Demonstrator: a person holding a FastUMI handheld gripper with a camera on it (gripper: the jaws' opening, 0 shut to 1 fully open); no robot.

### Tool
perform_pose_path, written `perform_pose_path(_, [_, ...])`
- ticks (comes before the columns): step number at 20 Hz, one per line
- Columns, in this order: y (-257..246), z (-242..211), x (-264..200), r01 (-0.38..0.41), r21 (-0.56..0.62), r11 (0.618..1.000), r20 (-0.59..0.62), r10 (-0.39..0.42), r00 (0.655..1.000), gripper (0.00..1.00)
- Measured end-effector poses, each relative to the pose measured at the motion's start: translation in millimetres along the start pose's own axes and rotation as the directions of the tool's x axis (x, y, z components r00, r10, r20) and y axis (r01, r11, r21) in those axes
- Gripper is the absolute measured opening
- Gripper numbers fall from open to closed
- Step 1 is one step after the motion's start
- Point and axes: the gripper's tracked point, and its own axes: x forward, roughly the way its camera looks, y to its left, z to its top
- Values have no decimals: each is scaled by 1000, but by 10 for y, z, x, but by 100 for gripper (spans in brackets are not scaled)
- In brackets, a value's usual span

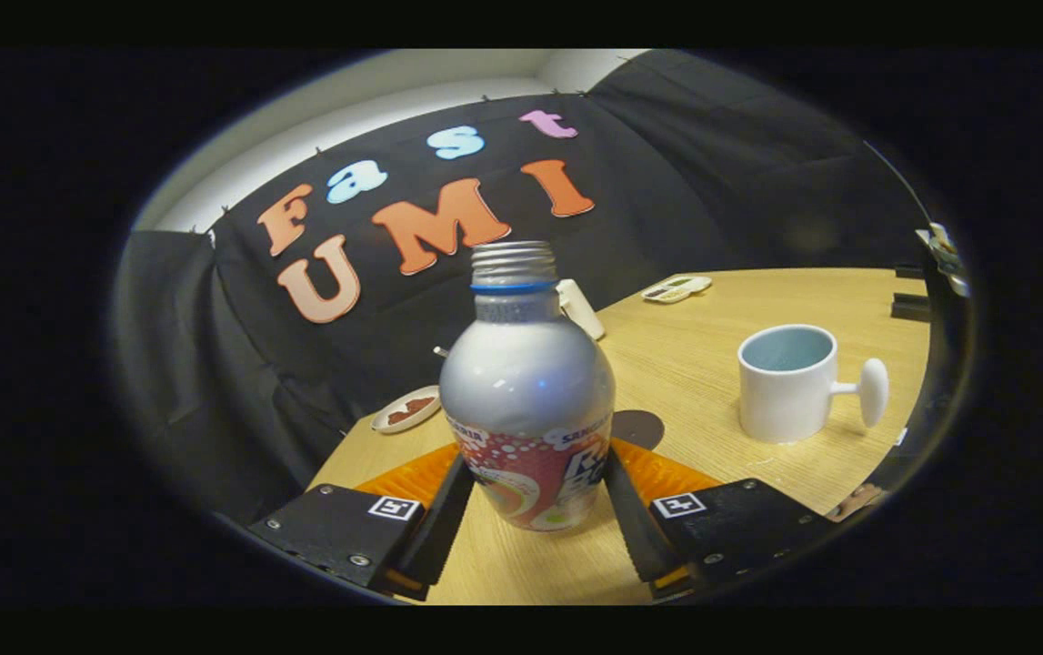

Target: Take the bottle from table, then pour the juice into the cup, finally place the bottle on the coaster

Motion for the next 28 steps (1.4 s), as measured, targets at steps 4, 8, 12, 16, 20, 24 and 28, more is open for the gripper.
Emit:
perform_pose_path(4, [-82, 119, 54, 7, 131, 991, 15, -9, 1000, 78])
perform_pose_path(8, [-125, 255, 115, 5, 298, 955, 36, -16, 999, 78])
perform_pose_path(12, [-159, 242, 197, 0, 435, 901, 21, -11, 1000, 78])
perform_pose_path(16, [-173, 240, 349, 16, 545, 838, 2, -20, 1000, 78])
perform_pose_path(20, [-160, 339, 367, 5, 649, 760, 13, -18, 1000, 78])
perform_pose_path(24, [-163, 354, 402, 22, 738, 674, -1, -32, 999, 78])
perform_pose_path(28, [-108, 398, 437, 9, 799, 601, 4, -21, 1000, 78])
